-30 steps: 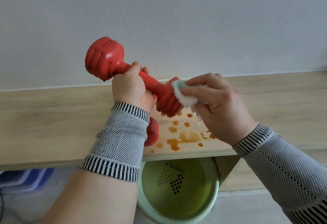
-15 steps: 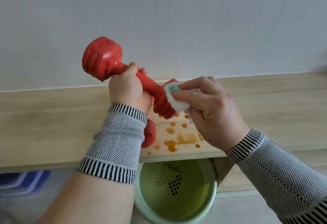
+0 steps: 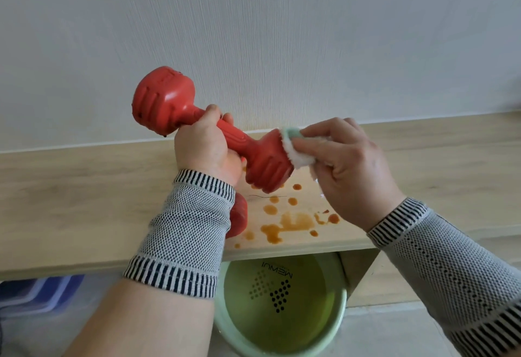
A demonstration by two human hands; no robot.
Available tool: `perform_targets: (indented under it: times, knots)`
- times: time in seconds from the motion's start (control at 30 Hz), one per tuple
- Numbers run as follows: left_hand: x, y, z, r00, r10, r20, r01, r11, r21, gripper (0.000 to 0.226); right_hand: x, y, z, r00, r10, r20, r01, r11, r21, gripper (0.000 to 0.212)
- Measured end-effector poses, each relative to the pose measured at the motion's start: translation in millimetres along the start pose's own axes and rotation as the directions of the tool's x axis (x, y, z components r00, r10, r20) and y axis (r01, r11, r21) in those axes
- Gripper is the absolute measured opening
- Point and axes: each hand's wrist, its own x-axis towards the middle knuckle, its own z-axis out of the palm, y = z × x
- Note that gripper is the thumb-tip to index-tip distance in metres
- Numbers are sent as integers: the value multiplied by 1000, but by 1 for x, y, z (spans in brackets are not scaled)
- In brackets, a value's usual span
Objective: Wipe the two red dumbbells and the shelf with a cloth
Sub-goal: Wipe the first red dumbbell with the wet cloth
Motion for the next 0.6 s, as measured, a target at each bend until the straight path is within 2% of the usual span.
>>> perform_targets:
  times: [0.17,0.23,0.33,0.4,0.5,0.6]
  knots:
    - [3,4,-3,1000,-6,-20,7,998,56,20,0,-14,2,993,-116,11,116,992,42,30]
    - [2,4,-3,999,-27,-21,27,1000,12,18,1,2,0,998,-57,-9,57,998,6,28]
    - [0,6,-2,998,-63,28,63,998,9,17,1,24,-7,986,148,-74,-151,988,-38,32]
    - [2,7,-1,997,-66,36,65,998,12,19,3,27,-13,966,223,-131,-229,973,-26,35]
    - [6,7,-3,997,-60,45,59,998,7,18,10,17,-17,965,203,-166,-203,979,16,36]
    - [10,3,-3,995,-63,78,60,997,41,21,12,1,-12,986,134,-103,-131,991,29,36]
